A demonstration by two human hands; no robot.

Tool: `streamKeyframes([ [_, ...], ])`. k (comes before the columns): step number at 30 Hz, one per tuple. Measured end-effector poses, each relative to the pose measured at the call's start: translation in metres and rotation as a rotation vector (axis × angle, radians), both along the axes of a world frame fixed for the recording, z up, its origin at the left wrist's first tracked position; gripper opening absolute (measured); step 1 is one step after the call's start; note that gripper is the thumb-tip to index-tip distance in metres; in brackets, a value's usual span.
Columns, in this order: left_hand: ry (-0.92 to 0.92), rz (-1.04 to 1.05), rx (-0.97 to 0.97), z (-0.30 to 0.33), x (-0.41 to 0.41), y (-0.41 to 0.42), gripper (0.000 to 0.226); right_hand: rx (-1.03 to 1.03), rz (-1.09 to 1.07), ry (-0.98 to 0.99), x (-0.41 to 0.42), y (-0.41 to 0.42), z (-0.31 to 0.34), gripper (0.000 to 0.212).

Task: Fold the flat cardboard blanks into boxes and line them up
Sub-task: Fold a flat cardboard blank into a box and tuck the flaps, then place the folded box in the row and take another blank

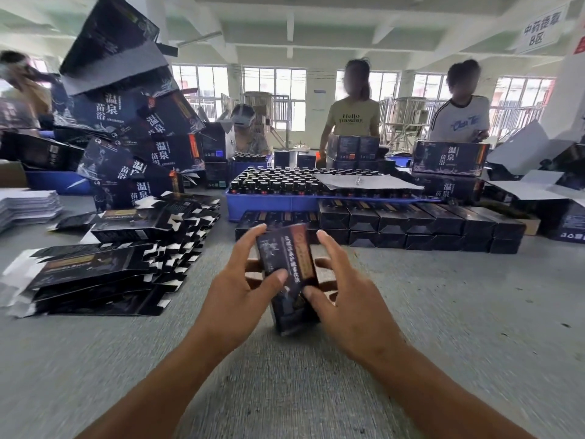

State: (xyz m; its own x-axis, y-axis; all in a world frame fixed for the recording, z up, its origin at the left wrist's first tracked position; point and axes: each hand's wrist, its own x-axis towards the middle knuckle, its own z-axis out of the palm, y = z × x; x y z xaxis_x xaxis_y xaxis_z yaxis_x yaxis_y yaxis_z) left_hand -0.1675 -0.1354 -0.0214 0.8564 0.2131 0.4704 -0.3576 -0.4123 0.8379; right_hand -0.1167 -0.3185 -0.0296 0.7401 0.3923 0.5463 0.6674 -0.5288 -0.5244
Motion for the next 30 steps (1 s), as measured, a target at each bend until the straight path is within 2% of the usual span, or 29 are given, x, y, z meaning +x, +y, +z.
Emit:
streamKeyframes([
  [5,0.181,0.130,-0.281,-0.004,0.005,0.015,0.066,-0.257,0.126,0.002,-0.003,0.006,-0.008,0.075],
  [8,0.251,0.228,-0.306,-0.006,0.008,0.019,0.070,-0.303,0.171,0.028,-0.012,0.007,-0.010,0.080],
  [12,0.270,0.147,-0.520,-0.009,0.012,0.014,0.054,-0.374,0.063,-0.114,-0.012,0.009,-0.007,0.077],
  [15,0.267,0.129,-0.541,-0.013,0.015,0.014,0.045,-0.392,0.041,-0.152,-0.007,0.008,-0.004,0.070],
  [16,0.254,0.173,-0.485,-0.016,0.016,0.017,0.046,-0.384,0.029,-0.141,-0.004,0.007,-0.004,0.072],
  [17,0.239,0.252,-0.342,-0.018,0.018,0.021,0.048,-0.375,0.013,-0.133,-0.001,0.006,-0.004,0.073],
  [20,0.285,0.475,0.258,-0.026,0.021,0.031,0.049,-0.372,-0.063,-0.139,0.017,0.007,-0.001,0.071],
  [23,0.417,0.464,0.683,-0.032,0.025,0.026,0.040,-0.402,-0.145,-0.152,0.040,0.016,0.004,0.064],
  [24,0.441,0.456,0.773,-0.034,0.026,0.024,0.040,-0.434,-0.174,-0.169,0.048,0.021,0.005,0.062],
  [30,0.442,0.440,0.795,-0.038,0.027,0.024,0.041,-0.612,-0.328,-0.274,0.118,0.057,0.018,0.061],
])
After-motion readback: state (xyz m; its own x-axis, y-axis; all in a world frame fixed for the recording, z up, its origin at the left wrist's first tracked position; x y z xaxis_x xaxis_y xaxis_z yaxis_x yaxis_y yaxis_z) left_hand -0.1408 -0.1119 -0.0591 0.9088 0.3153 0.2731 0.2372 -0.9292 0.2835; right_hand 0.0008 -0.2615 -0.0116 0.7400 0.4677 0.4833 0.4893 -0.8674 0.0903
